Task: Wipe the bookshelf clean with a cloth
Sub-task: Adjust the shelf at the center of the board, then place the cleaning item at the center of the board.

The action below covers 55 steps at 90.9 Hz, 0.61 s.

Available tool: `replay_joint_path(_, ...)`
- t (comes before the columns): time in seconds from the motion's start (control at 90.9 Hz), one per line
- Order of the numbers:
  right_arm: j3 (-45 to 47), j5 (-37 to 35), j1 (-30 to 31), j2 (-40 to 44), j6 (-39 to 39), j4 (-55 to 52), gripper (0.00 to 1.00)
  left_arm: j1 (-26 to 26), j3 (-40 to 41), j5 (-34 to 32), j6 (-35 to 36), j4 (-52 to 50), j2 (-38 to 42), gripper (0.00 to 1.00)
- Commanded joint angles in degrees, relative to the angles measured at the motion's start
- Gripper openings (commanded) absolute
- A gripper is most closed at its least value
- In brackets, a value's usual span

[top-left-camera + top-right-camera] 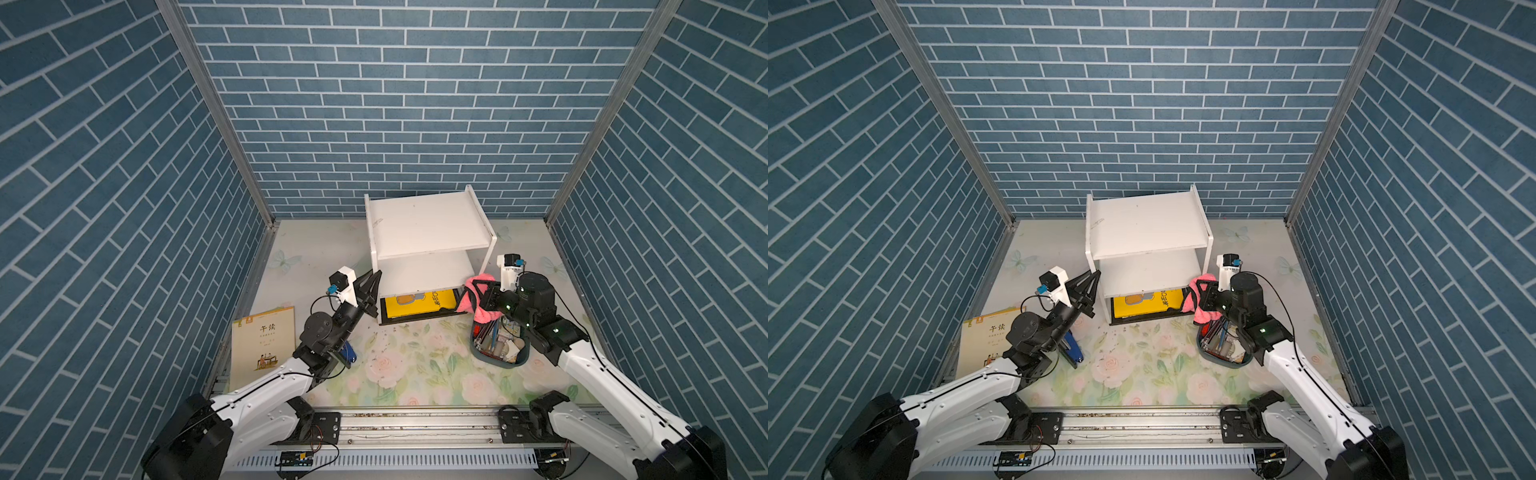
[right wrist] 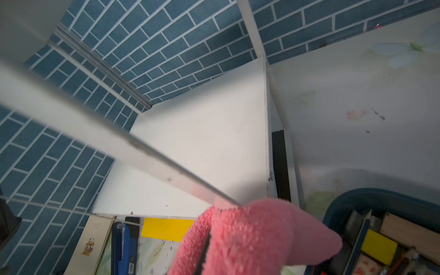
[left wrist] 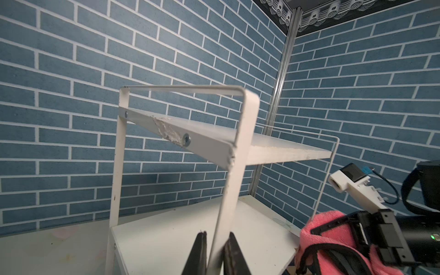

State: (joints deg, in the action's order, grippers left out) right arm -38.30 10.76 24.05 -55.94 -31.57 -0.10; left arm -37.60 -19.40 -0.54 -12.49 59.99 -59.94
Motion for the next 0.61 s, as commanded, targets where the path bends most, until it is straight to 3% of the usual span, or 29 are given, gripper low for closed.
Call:
replay_joint_path(0.0, -4.4, 0.4, -2.7, -4.4, 0.5, 7.1, 0.0, 0.3, -2.1, -4.8, -5.0, -4.1, -5.5, 0.0)
replay_joint_path(0.077, -4.5, 1.8, -3.6, -4.1, 0.7, 6.6, 0.0, 0.3, -3.6, -6.0, -4.7, -4.7, -7.0, 0.02)
replay_joint_path(0.198, -0.5, 6.0, -3.6, 1.1, 3.5, 4.8, 0.0, 0.3, -2.2, -5.5, -4.8, -6.3, -2.7, 0.41)
replay_joint_path(0.297, 4.5, 11.1, -3.6, 6.9, 5.3, 1.6, 0.0, 0.3, 3.1, -5.4, -5.0, -7.4, 5.8, 0.59)
replay_joint_path(0.451, 12.9, 23.4, -1.7, 14.3, 3.2, 4.2, 0.0, -2.2, 11.9, 1.7, -4.7, -7.4, 17.4, 0.68)
replay_joint_path(0.594, 15.9, 28.1, 5.9, 12.8, 3.3, 9.6, 0.0, -12.8, 16.6, 4.3, 5.4, -2.5, 17.1, 0.68)
